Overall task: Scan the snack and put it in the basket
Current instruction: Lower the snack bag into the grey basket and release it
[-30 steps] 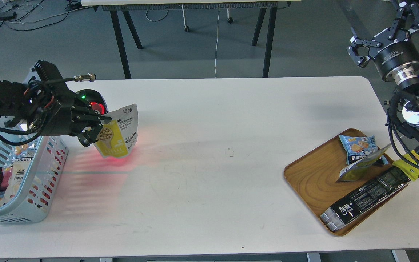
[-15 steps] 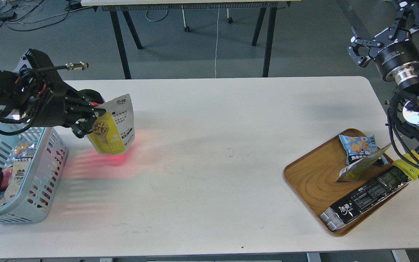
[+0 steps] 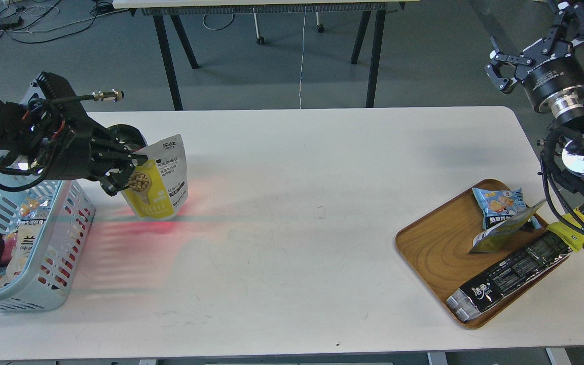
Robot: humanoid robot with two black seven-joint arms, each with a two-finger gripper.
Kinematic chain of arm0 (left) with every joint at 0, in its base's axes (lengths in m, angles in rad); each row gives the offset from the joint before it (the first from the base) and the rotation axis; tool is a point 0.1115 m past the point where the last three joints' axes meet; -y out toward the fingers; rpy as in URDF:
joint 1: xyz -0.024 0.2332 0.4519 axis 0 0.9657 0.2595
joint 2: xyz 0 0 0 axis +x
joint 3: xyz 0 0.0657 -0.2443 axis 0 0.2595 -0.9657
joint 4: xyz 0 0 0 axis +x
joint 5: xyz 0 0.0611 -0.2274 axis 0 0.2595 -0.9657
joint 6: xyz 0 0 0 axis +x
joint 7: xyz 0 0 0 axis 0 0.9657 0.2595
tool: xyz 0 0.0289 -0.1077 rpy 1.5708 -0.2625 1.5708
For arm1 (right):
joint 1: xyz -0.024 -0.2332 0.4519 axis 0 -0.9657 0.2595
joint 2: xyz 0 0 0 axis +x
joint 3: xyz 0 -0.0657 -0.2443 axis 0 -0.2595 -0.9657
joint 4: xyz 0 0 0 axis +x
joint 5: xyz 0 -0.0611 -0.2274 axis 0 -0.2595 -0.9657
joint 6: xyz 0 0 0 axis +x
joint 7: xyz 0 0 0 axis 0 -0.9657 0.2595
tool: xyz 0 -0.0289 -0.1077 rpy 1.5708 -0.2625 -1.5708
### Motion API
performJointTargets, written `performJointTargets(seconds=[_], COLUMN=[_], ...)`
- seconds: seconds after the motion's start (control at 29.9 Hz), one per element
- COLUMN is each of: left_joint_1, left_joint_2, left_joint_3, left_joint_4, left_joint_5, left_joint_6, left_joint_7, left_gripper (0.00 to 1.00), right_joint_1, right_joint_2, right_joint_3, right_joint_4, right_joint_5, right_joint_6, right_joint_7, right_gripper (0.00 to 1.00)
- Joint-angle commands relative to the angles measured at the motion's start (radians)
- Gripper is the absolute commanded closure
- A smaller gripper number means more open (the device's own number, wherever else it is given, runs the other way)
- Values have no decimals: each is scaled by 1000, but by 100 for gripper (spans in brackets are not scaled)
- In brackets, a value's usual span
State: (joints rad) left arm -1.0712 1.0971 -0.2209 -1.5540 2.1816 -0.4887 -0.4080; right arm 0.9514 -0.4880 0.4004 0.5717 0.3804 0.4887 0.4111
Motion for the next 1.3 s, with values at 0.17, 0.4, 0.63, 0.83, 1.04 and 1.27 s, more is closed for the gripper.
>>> performJointTargets(seconds=[0.17,0.4,0.63,0.83,1.04,1.27], left_joint_1=[-1,-6,-6,-4,-4,-4], left_joint_2=[101,230,429,579,648,648], left_joint_3=[-11,-60,-92,-83,-8,164], left_joint_4=[-152,-202,-209,-204,-178,-178], left_joint_5=[0,0,0,0,0,0], left_joint_6=[0,41,142,257,286,469], left_joint_7=[-2,-58,-81,-81,-81,-81], left_gripper=[100,100,100,100,100,100], right_joint_1=[1,0,-2,0,3,1], right_joint_2=[0,0,0,2,2,2], right_joint_3=[0,0,0,0,0,-2], right_joint_4=[-1,-3,-4,-3,-3,-3], right_joint_5=[0,0,0,-8,-12,-14], right_joint_6=[0,0,0,0,0,0], right_joint_7=[0,2,2,2,2,2], right_gripper=[1,1,1,1,1,1])
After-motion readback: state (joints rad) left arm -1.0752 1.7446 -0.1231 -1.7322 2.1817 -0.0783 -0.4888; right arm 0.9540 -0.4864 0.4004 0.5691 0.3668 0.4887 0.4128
